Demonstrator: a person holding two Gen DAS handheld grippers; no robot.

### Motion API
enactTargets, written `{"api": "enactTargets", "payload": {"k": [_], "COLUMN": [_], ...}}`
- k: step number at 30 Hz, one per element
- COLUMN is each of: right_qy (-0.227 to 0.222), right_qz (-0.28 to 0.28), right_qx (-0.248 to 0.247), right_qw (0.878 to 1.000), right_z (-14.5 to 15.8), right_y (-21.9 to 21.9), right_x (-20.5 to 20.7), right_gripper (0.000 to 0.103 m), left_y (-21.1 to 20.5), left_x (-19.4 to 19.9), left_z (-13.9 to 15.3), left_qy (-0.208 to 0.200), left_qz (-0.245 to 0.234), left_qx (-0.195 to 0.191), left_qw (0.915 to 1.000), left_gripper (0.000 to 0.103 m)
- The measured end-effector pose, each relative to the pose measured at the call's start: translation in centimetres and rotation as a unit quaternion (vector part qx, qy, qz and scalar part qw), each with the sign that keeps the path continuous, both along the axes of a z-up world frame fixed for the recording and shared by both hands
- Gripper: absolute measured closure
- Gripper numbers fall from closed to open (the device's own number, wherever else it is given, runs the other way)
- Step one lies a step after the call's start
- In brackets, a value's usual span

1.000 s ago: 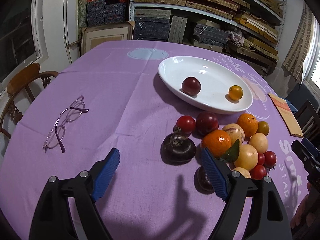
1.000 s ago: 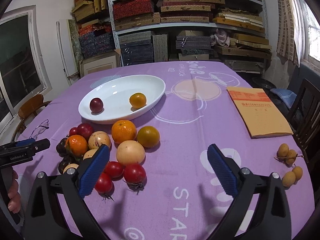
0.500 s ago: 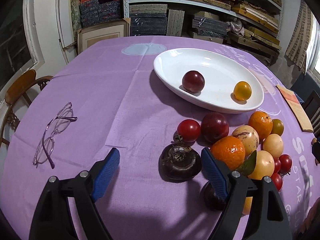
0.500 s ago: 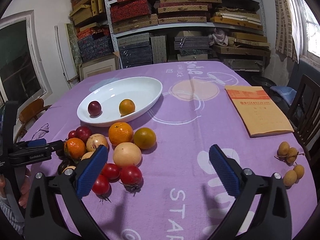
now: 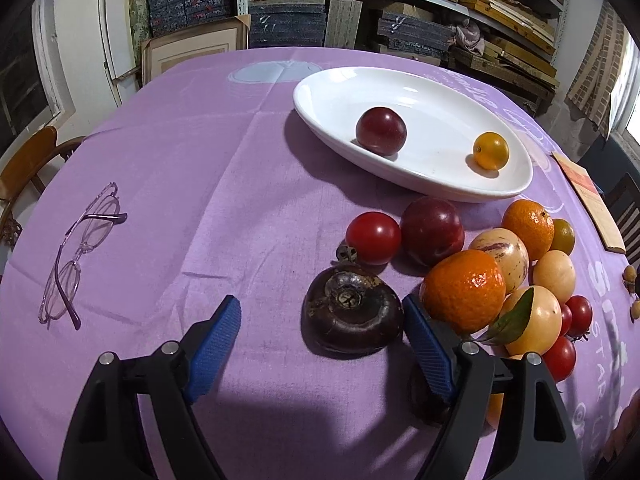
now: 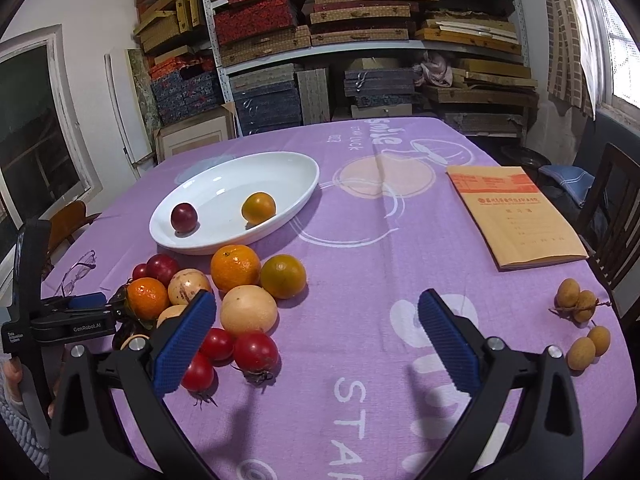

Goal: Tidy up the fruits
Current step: 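Grasp the dark mangosteen with the left gripper, then hold the mangosteen with the left gripper while the right gripper grasps a red tomato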

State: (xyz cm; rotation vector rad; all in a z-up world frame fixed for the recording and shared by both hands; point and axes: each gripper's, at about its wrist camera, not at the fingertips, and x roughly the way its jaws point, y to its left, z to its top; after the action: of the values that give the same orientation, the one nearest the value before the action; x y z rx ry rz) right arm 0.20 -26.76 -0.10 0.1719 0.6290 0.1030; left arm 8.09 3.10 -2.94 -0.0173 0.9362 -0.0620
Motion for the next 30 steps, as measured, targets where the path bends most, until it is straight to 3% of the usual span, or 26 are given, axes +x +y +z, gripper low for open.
{"api": "enactTargets", "payload": {"k": [7,12,20,30], "right_qy": [0.001,0.004,0.01,0.028], "right_qz": [0.0,0.001,0.0,0.036], "right_qx": [-0.002,-0.001,-0.002,-0.035], "right_qw": [1.0,1.0,1.0,0.998], "right_z": [0.0,-0.1,-0.3,-1.0], "right_y": [0.0,-0.1,-0.3,1.8], "right_x": [-0.1,0.0,-0.1,0.3], "right_gripper": [0.004,0.004,0.004,0.004], "left_y": [-0.4,-0.9,-0.3,2.4], "left_x": [0.0,0.0,-0.6,-4.7], "left_z": [0.0,0.2,0.5,2.3], "left_qy": [-0.005,-0.008,-0.014,-0.051], "left_qz": [-0.013,-0.03,-0.024,0.03], "left_qx": [-0.006,-0.014,-0.021,-0.013], "left_qw": [0.9999,0.9994,0.9994,0.9982], "left_gripper": [0.031,0.053,0.054,0.054]}}
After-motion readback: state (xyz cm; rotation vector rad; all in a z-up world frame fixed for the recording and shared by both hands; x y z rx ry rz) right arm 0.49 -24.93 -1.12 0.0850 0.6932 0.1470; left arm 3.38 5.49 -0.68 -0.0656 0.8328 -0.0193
